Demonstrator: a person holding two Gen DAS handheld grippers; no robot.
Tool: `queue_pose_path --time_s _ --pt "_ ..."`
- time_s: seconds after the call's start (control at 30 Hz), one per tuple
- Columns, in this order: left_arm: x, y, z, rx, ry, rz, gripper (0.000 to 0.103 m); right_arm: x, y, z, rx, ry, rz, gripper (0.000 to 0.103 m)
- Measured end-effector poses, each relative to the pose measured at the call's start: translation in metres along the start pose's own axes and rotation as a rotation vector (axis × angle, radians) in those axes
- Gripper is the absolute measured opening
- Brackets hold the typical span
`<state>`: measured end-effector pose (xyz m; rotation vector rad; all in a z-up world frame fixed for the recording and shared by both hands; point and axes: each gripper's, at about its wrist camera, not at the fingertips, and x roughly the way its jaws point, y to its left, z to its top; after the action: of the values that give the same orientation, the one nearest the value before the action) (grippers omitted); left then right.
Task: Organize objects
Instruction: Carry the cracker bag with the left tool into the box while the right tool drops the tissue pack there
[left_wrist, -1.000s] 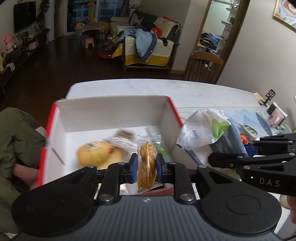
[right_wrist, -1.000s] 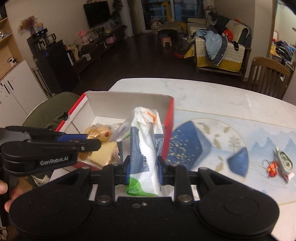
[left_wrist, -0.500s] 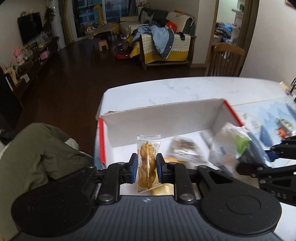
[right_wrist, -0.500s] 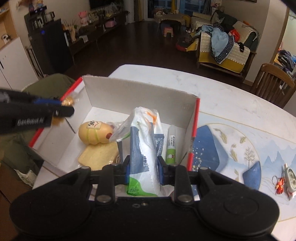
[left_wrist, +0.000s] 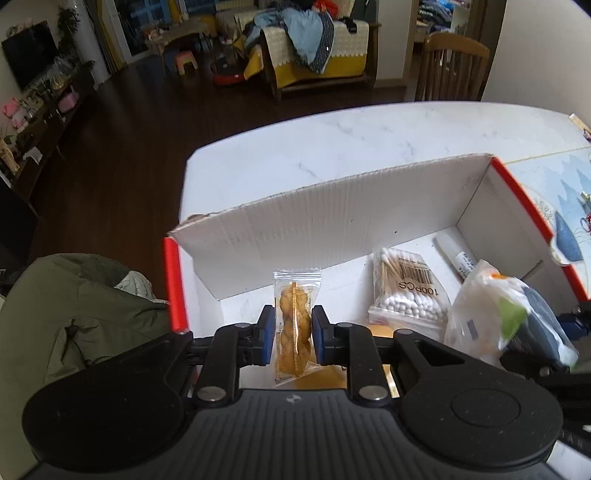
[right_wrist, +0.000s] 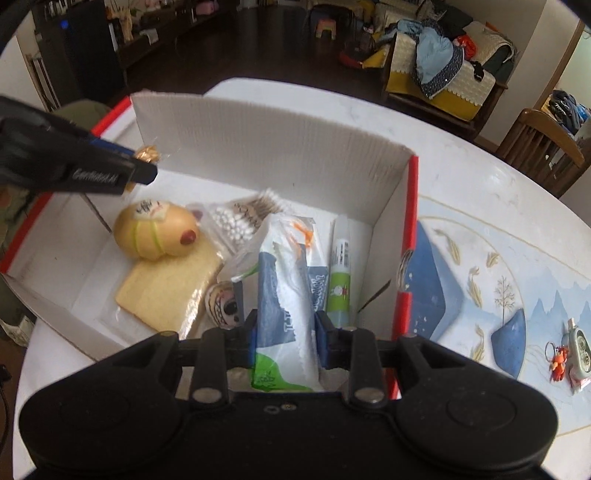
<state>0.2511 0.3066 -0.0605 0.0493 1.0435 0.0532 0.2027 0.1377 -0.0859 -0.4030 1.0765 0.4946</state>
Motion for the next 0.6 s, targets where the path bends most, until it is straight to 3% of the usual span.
queue_pose_path --time_s 0.33,0.43,0.5,0.6 --pt "0.03 -0.003 0.006 0.016 0.08 -0.006 0.02 0.003 0.003 -0.005 0.001 0.01 0.008 0.037" --pt "0.035 -0.002 0.006 0.003 0.103 -0.018 0.02 -0.001 0.005 -0.006 -0.009 -0.001 0.018 0.045" --pt "0.037 -0.002 0.006 -0.008 0.114 -0.018 0.023 -0.004 0.003 -0.006 -0.01 -0.01 0.023 0.057" --pt "0.036 -0.004 0.005 -0.007 0.114 -0.015 0.024 -0.008 0.002 -0.007 -0.008 -0.016 0.041 0.062"
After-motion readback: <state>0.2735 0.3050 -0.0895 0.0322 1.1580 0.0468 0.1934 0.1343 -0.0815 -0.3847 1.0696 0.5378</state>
